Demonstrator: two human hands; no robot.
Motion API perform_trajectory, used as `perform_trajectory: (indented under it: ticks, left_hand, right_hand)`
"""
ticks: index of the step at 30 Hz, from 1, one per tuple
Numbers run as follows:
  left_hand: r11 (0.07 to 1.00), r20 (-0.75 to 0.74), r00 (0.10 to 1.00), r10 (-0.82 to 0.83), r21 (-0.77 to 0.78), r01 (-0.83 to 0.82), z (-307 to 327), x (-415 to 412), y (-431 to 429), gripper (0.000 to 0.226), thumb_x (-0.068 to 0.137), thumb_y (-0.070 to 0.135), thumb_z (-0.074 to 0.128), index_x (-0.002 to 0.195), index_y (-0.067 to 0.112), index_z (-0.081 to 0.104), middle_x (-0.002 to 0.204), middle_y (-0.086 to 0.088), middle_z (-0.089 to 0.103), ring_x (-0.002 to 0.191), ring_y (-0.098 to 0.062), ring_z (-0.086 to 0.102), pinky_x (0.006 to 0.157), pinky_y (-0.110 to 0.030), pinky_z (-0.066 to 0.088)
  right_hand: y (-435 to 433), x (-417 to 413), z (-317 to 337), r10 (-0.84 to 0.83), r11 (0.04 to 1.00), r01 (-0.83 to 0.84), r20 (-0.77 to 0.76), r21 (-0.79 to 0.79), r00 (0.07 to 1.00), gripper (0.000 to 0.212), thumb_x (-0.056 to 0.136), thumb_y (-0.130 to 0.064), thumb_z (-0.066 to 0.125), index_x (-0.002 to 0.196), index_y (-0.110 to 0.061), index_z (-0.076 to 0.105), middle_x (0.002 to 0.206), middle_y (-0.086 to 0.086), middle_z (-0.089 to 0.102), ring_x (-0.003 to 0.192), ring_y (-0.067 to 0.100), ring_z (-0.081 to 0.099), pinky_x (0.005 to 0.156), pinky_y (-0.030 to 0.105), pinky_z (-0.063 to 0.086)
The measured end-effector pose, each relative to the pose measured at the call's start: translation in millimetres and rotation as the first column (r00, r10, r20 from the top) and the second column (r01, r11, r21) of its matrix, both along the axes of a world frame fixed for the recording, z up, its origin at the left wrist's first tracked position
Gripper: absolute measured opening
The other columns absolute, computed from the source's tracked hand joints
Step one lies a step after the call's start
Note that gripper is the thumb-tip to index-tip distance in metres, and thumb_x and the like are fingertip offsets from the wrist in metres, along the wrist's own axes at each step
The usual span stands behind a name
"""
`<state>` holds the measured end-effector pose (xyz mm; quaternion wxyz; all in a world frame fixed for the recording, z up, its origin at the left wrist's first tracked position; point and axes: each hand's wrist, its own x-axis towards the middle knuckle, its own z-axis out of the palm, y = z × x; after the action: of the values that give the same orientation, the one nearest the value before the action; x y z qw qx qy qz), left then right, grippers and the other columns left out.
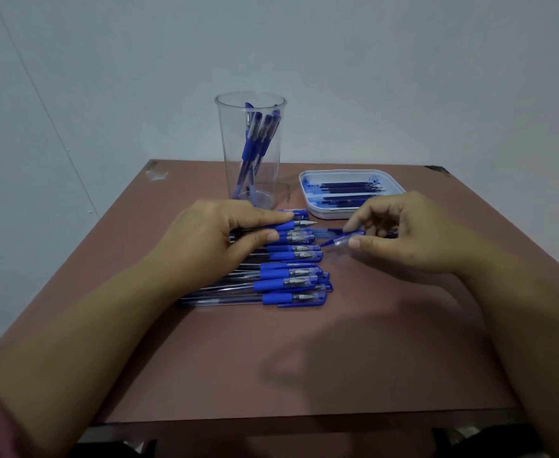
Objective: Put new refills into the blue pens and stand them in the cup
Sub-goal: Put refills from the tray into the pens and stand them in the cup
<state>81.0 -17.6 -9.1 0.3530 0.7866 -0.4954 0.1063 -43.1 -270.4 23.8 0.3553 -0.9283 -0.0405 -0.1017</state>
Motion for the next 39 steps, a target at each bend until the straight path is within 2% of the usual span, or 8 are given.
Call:
perform_trajectory:
  ticks: [5,13,21,24,28,32,36,39]
  left_hand:
    - [1.000,0.003,1.000,-0.003,-0.007,0.003,-1,2,-1,0.037,0.088,0.048,0.057,0.123,0.039,0.063,0.095,0.015,0.071,0.087,-0.005,0.067,0.077,-0.038,0.055]
    - [1.000,-0.009,1.000,-0.002,-0.003,0.002,0,3,-3,0.032,0.090,0.037,0.064,0.122,0.037,0.064,0.097,0.015,0.072,0.089,-0.002,0.067,0.079,-0.037,0.056]
    - [0.999,0.029,0.999,-0.034,0.038,0.033,-1,2,-5,0.036,0.089,0.048,0.057,0.124,0.043,0.061,0.092,0.010,0.072,0.082,-0.009,0.067,0.071,-0.039,0.055]
    - [0.999,0.035,0.999,-0.041,0.030,0.040,0,1,-6,0.036,0.089,0.049,0.058,0.123,0.043,0.062,0.090,0.012,0.071,0.080,-0.009,0.067,0.070,-0.038,0.055]
    - [0.998,0.015,0.999,-0.043,0.035,0.043,-1,2,-6,0.036,0.087,0.053,0.055,0.122,0.044,0.063,0.095,0.014,0.073,0.082,-0.007,0.068,0.071,-0.038,0.055]
    - [0.999,0.015,0.999,-0.039,0.028,0.038,-2,2,-6,0.038,0.087,0.055,0.052,0.122,0.046,0.062,0.093,0.013,0.073,0.082,-0.010,0.069,0.070,-0.039,0.055]
    - [0.999,0.019,0.999,-0.025,0.024,0.025,0,1,-7,0.033,0.088,0.048,0.059,0.120,0.044,0.064,0.093,0.014,0.073,0.083,-0.007,0.068,0.071,-0.038,0.055]
    - [0.999,0.015,1.000,-0.016,0.033,0.016,-1,2,-6,0.034,0.087,0.049,0.059,0.120,0.045,0.064,0.094,0.015,0.073,0.082,-0.006,0.068,0.071,-0.038,0.056]
  right_hand:
    - [-2,-2,1,-0.002,0.998,-0.007,-0.140,-0.061,0.990,0.013,0.075,-0.024,0.081,0.084,-0.027,0.072,0.071,-0.009,0.064,0.067,0.003,0.056,0.063,0.013,0.045]
    - [2,-3,-1,-0.004,0.985,-0.031,-0.202,-0.170,0.979,0.014,0.078,-0.025,0.079,0.086,-0.028,0.069,0.074,-0.013,0.064,0.066,-0.004,0.056,0.062,0.009,0.042]
    - [27,14,-15,-0.005,0.994,0.036,0.282,-0.106,0.959,0.015,0.085,-0.045,0.064,0.091,-0.032,0.069,0.081,-0.013,0.065,0.076,0.010,0.061,0.065,0.019,0.047]
    - [34,19,-20,0.011,0.993,0.025,0.297,-0.117,0.955,0.023,0.089,-0.047,0.058,0.091,-0.029,0.072,0.079,-0.011,0.067,0.075,0.010,0.061,0.063,0.024,0.047]
    - [36,22,-23,0.012,0.997,0.008,0.278,-0.071,0.960,0.006,0.086,-0.029,0.071,0.088,-0.033,0.069,0.081,-0.007,0.069,0.073,0.013,0.063,0.068,0.035,0.052]
    - [36,19,-21,0.015,1.000,-0.015,0.274,-0.002,0.962,0.019,0.081,-0.025,0.077,0.088,-0.036,0.064,0.083,-0.008,0.067,0.076,0.013,0.061,0.072,0.030,0.053]
    - [33,19,-21,0.007,1.000,-0.002,0.292,-0.019,0.956,0.010,0.086,-0.037,0.069,0.094,-0.031,0.068,0.084,-0.007,0.067,0.076,0.013,0.062,0.068,0.027,0.052]
    - [31,21,-23,0.032,0.997,-0.009,0.317,-0.074,0.948,0.006,0.084,-0.031,0.073,0.089,-0.029,0.069,0.083,-0.012,0.067,0.075,0.012,0.062,0.067,0.033,0.053]
